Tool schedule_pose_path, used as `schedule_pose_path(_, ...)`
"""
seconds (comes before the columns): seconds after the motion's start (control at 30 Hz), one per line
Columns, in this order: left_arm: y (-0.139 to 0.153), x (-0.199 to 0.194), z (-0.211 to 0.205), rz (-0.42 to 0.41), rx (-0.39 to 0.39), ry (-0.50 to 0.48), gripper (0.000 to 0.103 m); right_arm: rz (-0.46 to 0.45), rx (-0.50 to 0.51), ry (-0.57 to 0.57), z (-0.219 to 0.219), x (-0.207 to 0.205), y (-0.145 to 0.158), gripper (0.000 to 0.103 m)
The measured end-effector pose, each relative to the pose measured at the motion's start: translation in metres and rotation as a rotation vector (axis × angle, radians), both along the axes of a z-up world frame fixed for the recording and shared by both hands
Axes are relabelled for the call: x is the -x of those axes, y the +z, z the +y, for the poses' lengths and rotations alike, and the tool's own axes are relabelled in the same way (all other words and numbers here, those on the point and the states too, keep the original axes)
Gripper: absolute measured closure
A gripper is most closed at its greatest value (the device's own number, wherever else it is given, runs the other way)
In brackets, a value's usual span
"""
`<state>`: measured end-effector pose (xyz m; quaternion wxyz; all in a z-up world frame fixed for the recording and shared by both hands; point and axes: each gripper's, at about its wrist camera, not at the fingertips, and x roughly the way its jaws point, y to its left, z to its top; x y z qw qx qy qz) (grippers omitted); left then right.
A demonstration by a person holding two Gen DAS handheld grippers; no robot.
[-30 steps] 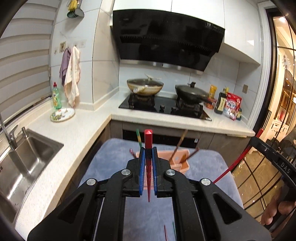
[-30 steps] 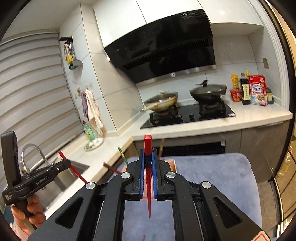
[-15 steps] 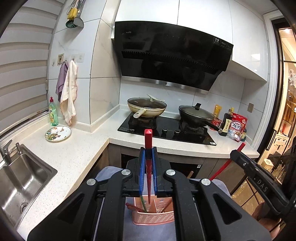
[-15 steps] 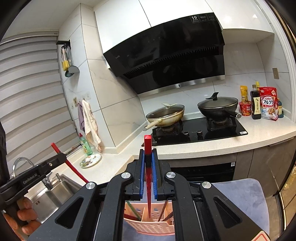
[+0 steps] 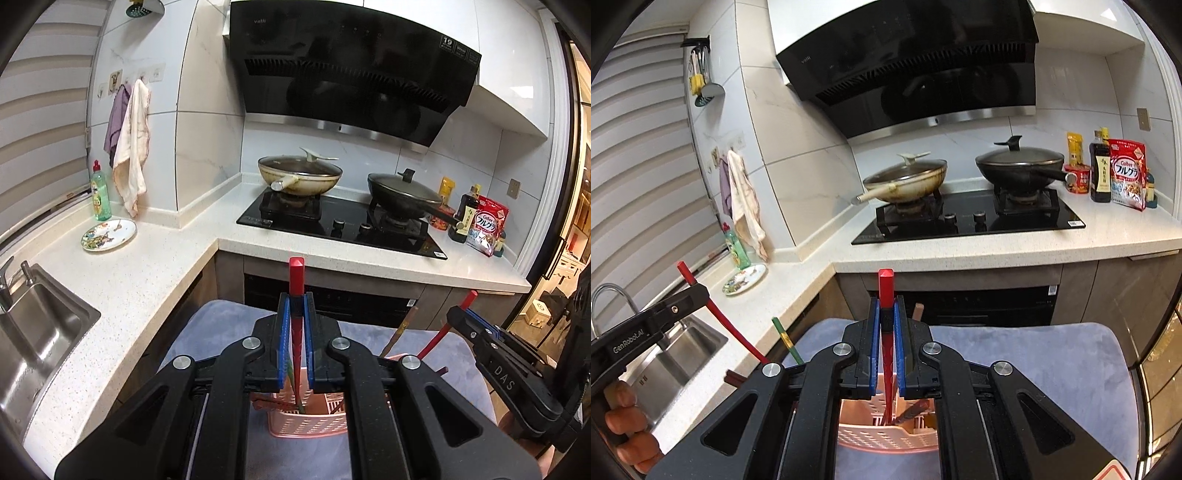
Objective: Organize utensils
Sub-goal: 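Open both tools to release the red chopsticks and withdraw from the holder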
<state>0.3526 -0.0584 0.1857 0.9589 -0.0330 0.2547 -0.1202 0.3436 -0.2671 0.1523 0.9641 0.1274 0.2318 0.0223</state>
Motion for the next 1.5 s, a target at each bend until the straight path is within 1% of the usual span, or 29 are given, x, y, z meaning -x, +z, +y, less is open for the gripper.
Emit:
schedule_pose_path(0.13,-0.007,-0.002,-0.001,0.019,0.0,0.002,0.096,0.021,0.002,0.0,-0.001,-0.004,-0.006,0.096)
schedule_pose_path(0.2,-0.008,-0.001,0.0,0.018,-0.001,0.007,0.096,0.018,0.008,-0.008,-0.001,-0.002,-0.006,0.095)
schedule_pose_path(0.23,-0.007,0.0,0.0,0.016,-0.003,0.009,0.095,0.015,0.011,-0.01,-0.001,0.0,-0.005,0.093)
schedule_pose_path(0.3,-0.007,0.002,0.0,0.016,-0.006,0.013,0.091,0.008,0.013,-0.014,-0.002,0.004,-0.001,0.092)
schedule_pose_path(0.37,-0.005,0.005,0.002,0.022,-0.002,0.025,0.071,-0.001,0.011,-0.015,-0.004,0.009,0.004,0.091)
schedule_pose_path(0.43,-0.003,0.01,0.004,0.009,-0.002,0.034,0.068,-0.013,0.011,-0.013,-0.003,0.016,0.01,0.09)
schedule_pose_path(0.5,-0.001,0.015,0.003,0.003,-0.02,0.039,0.068,-0.023,0.014,-0.008,-0.003,0.023,0.016,0.087)
schedule_pose_path(0.57,0.002,0.022,0.002,0.002,-0.043,0.046,0.067,-0.035,0.016,0.0,-0.001,0.033,0.021,0.082)
schedule_pose_path(0.67,0.003,0.035,0.001,-0.003,-0.068,0.052,0.066,-0.045,0.022,0.015,0.004,0.05,0.027,0.08)
schedule_pose_path(0.7,0.004,0.04,0.001,-0.003,-0.077,0.054,0.064,-0.047,0.022,0.02,0.006,0.056,0.028,0.08)
schedule_pose_path(0.73,0.003,0.044,0.001,-0.004,-0.083,0.056,0.058,-0.048,0.021,0.024,0.007,0.061,0.029,0.08)
schedule_pose_path(0.77,0.004,0.049,0.001,-0.008,-0.089,0.059,0.055,-0.049,0.019,0.029,0.008,0.066,0.03,0.08)
schedule_pose_path(0.93,0.006,0.073,0.004,-0.011,-0.108,0.055,0.055,-0.055,0.006,0.046,0.013,0.097,0.034,0.079)
schedule_pose_path(1.1,0.006,0.098,0.006,-0.019,-0.134,0.069,0.055,-0.055,0.018,0.056,0.019,0.129,0.033,0.079)
schedule_pose_path(1.17,0.005,0.109,0.007,-0.018,-0.136,0.069,0.053,-0.048,0.015,0.062,0.021,0.142,0.03,0.079)
schedule_pose_path(1.27,-0.002,0.126,0.011,-0.009,-0.137,0.064,0.052,-0.021,0.011,0.07,0.025,0.163,0.018,0.075)
schedule_pose_path(1.5,-0.028,0.159,0.025,0.038,-0.129,0.078,0.052,0.077,-0.005,0.08,0.033,0.209,-0.028,0.075)
